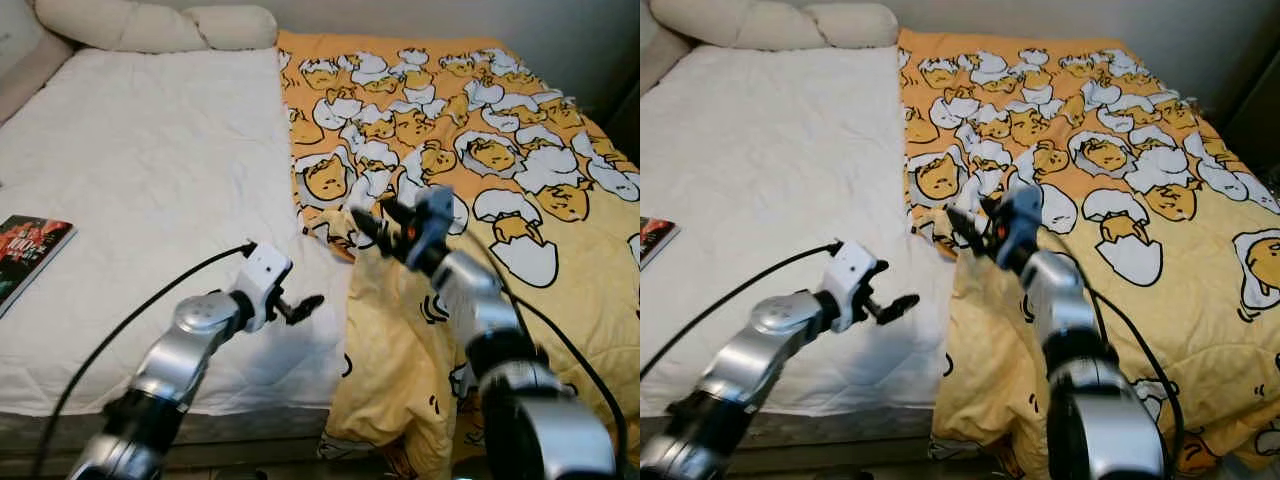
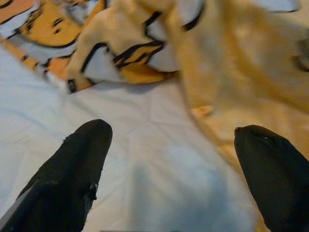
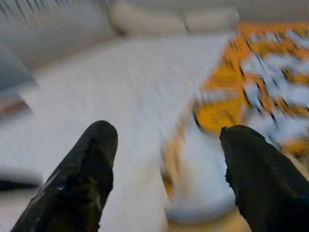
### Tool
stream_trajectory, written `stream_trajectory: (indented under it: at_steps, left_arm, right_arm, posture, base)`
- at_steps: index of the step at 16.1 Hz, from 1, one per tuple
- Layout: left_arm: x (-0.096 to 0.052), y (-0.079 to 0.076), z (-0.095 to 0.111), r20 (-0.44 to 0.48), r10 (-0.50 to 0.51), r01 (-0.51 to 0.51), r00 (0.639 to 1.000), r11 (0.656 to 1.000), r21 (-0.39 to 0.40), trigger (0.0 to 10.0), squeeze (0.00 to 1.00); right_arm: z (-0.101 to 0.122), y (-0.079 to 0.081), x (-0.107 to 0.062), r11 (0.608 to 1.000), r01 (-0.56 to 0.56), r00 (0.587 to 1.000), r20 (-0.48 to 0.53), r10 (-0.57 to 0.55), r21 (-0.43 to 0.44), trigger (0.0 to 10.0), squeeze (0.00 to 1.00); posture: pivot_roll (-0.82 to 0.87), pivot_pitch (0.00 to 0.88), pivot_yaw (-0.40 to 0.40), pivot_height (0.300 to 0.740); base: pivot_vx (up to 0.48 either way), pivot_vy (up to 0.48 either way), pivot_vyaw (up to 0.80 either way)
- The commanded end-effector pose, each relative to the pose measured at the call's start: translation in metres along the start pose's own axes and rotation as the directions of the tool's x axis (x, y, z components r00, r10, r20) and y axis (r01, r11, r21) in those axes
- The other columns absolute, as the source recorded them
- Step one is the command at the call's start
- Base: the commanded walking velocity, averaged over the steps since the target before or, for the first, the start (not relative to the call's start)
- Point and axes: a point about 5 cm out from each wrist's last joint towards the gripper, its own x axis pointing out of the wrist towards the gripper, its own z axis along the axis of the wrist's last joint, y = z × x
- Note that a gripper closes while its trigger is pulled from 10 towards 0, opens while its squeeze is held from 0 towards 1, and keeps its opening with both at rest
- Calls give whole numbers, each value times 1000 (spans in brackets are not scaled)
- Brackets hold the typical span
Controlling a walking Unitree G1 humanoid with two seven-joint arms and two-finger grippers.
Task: Clean up the room
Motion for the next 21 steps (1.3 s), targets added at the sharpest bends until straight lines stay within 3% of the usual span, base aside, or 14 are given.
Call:
stream_trajectory:
  at_steps: [1, 2, 3, 5, 9, 10, 11, 12, 13, 14, 16, 17, 18, 21]
  left_arm:
    - [4, 1, 0, -3, 22, -22, 1000, 1000, 9, 10000, 0]
    - [8, 2, -2, -3, 33, -33, 999, 999, -19, 10000, 0]
    - [11, 1, -5, -2, 35, -35, 999, 998, -56, 10000, 1000]
    - [19, -6, -10, -2, 0, 0, 1000, 993, -114, 10000, 1000]
    - [31, -17, -18, -40, -55, 50, 998, 994, -102, 10000, 1000]
    - [34, -20, -20, -49, -79, 74, 996, 991, -109, 10000, 1000]
    - [37, -24, -22, -56, -110, 103, 992, 988, -113, 10000, 929]
    - [40, -29, -25, -76, -136, 128, 988, 986, -104, 10000, 494]
    - [43, -32, -27, -90, -151, 142, 984, 985, -98, 10000, 216]
    - [45, -35, -31, -99, -163, 151, 982, 982, -114, 10000, 0]
    - [47, -39, -36, -115, -159, 142, 981, 979, -143, 10000, 0]
    - [48, -42, -40, -126, -152, 132, 980, 979, -156, 10000, 0]
    - [51, -47, -44, -95, -146, 120, 985, 964, -236, 10000, 0]
    - [55, -59, -43, -50, -190, 170, 981, 949, -267, 10000, 0]
  right_arm:
    - [-4, -3, -3, 998, 27, 999, -46, -29, -49, 10000, 1000]
    - [-8, -7, -7, 996, 58, 996, -71, -63, -69, 10000, 1000]
    - [-11, -15, -14, 989, 111, 988, -95, -120, -97, 10000, 1000]
    - [-11, -34, -32, 968, 204, 967, -126, -222, -144, 10000, 1000]
    - [-13, -43, -57, 972, 156, 959, -209, -192, -177, 10000, 1000]
    - [-14, -41, -63, 982, 121, 962, -228, -153, -147, 10000, 408]
    - [-15, -38, -69, 990, 76, 962, -251, -104, -117, 10000, 0]
    - [-19, -33, -75, 994, 5, 948, -316, -39, -108, 10000, 0]
    - [-21, -27, -80, 993, -47, 938, -348, 8, -104, 10000, 0]
    - [-25, -22, -85, 992, -74, 928, -372, 31, -101, 10000, 0]
    - [-30, -18, -89, 989, -80, 921, -388, 27, -121, 10000, 0]
    - [-30, -12, -92, 992, -103, 915, -398, 65, -74, 10000, 0]
    - [-30, -3, -98, 987, -148, 903, -415, 110, -60, 10000, 0]
    - [-29, -4, -103, 988, -134, 903, -421, 90, -75, 10000, 0]
  posture:
    - [7, 0, -53, 740]
    - [0, 0, -54, 740]
    - [-23, 0, -53, 740]
    - [-81, 0, -47, 740]
    - [-165, 0, -36, 740]
    - [-183, 0, -31, 740]
    - [-199, 0, -29, 740]
    - [-201, 0, -36, 740]
    - [-206, 0, -35, 740]
    - [-209, 0, -33, 740]
    - [-214, 1, -28, 740]
    - [-222, 9, -24, 740]
    - [-230, 15, -20, 740]
    - [-243, 17, -19, 740]
  base:
    - [0, 0, 0]
    - [0, 0, 0]
    - [0, 0, 0]
    - [0, 0, 0]
    - [0, 0, 0]
    - [0, 0, 0]
    - [0, 0, 0]
    - [0, 0, 0]
    - [0, 0, 0]
    - [0, 0, 0]
    - [0, 0, 0]
    - [0, 0, 0]
    - [0, 0, 0]
    - [0, 0, 0]
